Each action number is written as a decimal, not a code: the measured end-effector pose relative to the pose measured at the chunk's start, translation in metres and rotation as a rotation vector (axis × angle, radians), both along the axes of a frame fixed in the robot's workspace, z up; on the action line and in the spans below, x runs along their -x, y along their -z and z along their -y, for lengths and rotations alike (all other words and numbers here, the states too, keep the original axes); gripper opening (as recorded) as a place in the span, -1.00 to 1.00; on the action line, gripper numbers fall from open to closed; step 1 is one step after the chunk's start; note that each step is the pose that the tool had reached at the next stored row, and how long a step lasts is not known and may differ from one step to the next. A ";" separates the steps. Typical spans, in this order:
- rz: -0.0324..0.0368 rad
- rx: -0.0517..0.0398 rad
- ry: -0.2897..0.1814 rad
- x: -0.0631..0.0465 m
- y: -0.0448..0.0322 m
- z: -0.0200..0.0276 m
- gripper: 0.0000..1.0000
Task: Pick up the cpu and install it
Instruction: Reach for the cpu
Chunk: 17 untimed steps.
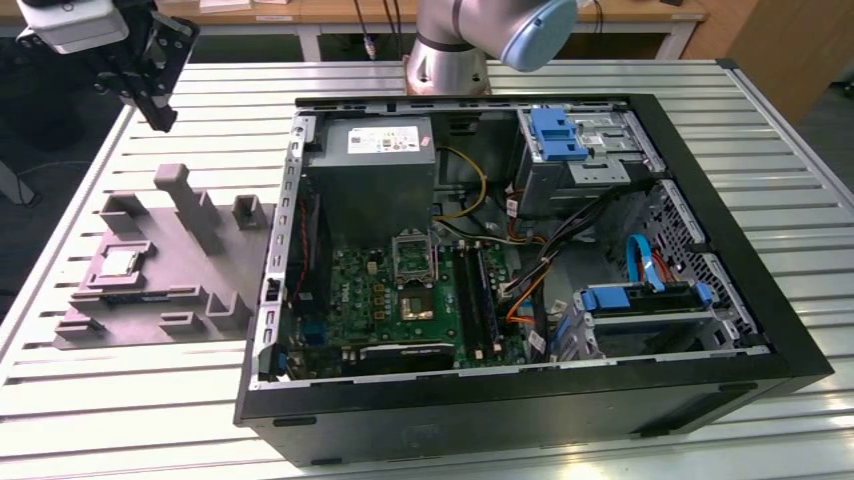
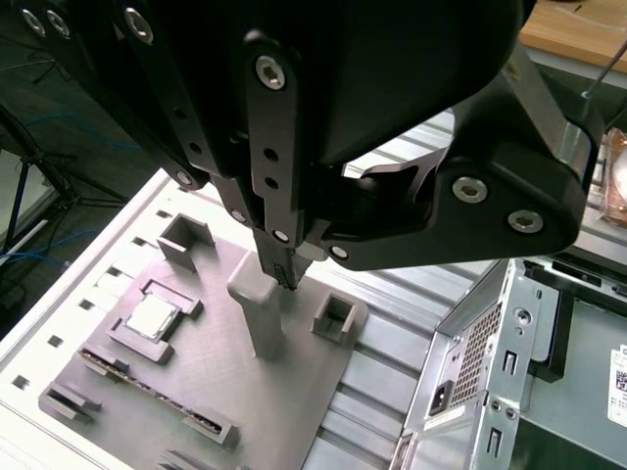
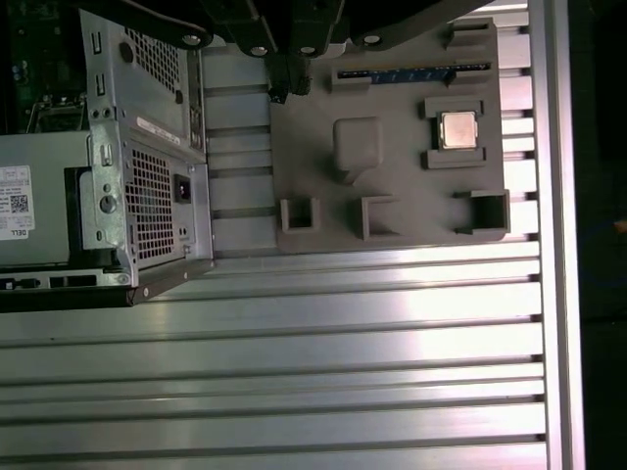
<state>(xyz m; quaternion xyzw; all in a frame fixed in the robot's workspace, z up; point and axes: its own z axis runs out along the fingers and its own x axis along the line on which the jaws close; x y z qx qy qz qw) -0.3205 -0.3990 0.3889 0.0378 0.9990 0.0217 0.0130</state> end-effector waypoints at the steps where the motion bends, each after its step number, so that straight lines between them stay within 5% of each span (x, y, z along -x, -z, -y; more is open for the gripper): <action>1: -0.0001 0.0000 0.000 0.000 0.0000 0.0000 -0.79; 17: -0.0001 0.0000 0.000 0.008 0.0004 0.0000 -0.79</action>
